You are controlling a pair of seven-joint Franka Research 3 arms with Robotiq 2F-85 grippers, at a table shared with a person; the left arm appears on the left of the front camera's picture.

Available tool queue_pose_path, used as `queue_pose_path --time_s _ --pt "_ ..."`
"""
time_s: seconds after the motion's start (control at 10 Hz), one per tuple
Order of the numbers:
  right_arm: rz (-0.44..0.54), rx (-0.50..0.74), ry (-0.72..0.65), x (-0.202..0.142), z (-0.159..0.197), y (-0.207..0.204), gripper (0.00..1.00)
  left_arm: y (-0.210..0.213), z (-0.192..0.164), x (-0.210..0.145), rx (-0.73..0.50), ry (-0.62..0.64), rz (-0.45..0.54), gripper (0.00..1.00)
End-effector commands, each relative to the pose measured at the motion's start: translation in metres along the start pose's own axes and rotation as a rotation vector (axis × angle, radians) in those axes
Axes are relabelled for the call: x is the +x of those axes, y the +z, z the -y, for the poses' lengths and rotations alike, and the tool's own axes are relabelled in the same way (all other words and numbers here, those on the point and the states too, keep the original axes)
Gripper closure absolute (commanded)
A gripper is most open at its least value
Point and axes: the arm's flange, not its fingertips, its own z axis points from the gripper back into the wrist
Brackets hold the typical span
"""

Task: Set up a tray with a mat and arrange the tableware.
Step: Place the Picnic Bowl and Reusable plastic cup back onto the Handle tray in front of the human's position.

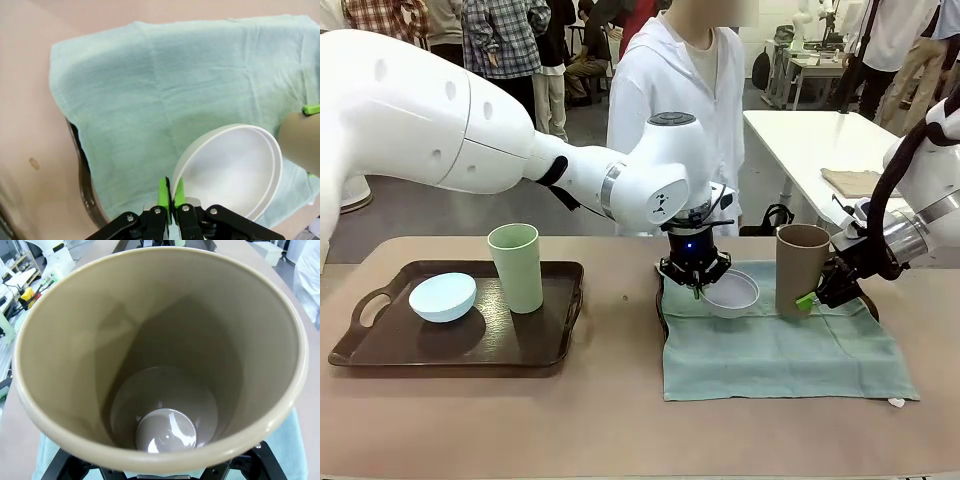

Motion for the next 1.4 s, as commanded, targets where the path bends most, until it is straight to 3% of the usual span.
queue_pose_path --time_s 0.0,0.4,0.5,0.6,0.7,0.8,0.9,1.1,1.2,1.3 --pt "0.011 -0.021 0.021 -0.007 0.01 -0.005 0.21 -0.008 0.003 0.01 0.001 -0.008 -0.004 0.96" --pt "0.043 -0.023 0.049 -0.017 0.015 -0.007 0.21 -0.015 0.0 0.015 0.018 0.006 -0.023 0.96" --pt "0.046 -0.014 0.054 -0.019 0.016 -0.007 0.0 -0.016 0.0 0.015 0.017 0.011 -0.027 0.37" --pt "0.043 -0.016 0.058 -0.019 0.015 -0.006 0.0 -0.016 0.0 0.014 0.017 0.016 -0.035 0.36" --pt "0.033 -0.019 0.063 -0.017 0.014 -0.004 0.0 -0.014 -0.001 0.015 0.021 0.013 -0.041 0.0" --pt "0.02 -0.016 0.057 -0.015 0.014 0.0 0.0 -0.011 -0.003 0.015 0.02 0.023 -0.052 0.16" --pt "0.0 -0.011 0.056 -0.014 0.012 0.005 0.0 -0.009 -0.004 0.014 0.016 0.023 -0.059 0.0" --pt "-0.033 -0.016 0.038 -0.016 0.009 0.021 0.0 -0.003 -0.01 0.014 0.011 0.029 -0.062 0.0" --pt "-0.049 -0.029 0.026 -0.017 0.007 0.03 0.0 0.0 -0.013 0.012 0.004 0.033 -0.062 0.35" --pt "-0.067 -0.044 -0.003 -0.017 0.006 0.039 0.0 0.003 -0.014 0.011 0.002 0.031 -0.058 0.25"
